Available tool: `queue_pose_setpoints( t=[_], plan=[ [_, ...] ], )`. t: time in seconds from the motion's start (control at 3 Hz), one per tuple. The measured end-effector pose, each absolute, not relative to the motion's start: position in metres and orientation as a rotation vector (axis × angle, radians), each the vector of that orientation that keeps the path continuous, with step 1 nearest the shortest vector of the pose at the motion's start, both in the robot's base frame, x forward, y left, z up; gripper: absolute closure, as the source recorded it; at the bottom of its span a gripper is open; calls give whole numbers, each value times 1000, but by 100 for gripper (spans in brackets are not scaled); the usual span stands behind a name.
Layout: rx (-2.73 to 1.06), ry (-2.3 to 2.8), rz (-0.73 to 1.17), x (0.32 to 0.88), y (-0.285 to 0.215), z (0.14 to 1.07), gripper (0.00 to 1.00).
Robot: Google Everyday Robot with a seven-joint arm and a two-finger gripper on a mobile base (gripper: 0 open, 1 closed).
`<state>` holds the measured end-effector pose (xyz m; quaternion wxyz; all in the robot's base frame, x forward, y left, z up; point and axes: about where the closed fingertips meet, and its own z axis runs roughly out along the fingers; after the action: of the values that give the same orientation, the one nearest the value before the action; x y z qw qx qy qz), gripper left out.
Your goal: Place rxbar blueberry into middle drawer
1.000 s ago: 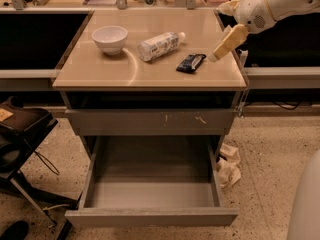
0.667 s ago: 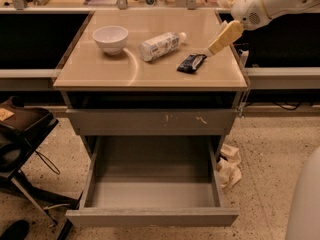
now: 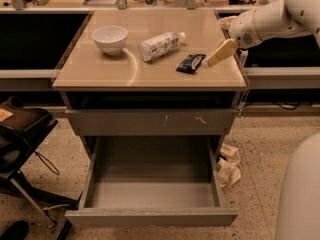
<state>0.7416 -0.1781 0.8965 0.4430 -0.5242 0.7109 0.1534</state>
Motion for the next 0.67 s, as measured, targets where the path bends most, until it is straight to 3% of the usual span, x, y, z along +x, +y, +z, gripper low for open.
queue_pose_setpoints(
  t=[0.67],
  plan=[
    [-1245, 1755, 451, 758, -173, 876, 0]
  ],
)
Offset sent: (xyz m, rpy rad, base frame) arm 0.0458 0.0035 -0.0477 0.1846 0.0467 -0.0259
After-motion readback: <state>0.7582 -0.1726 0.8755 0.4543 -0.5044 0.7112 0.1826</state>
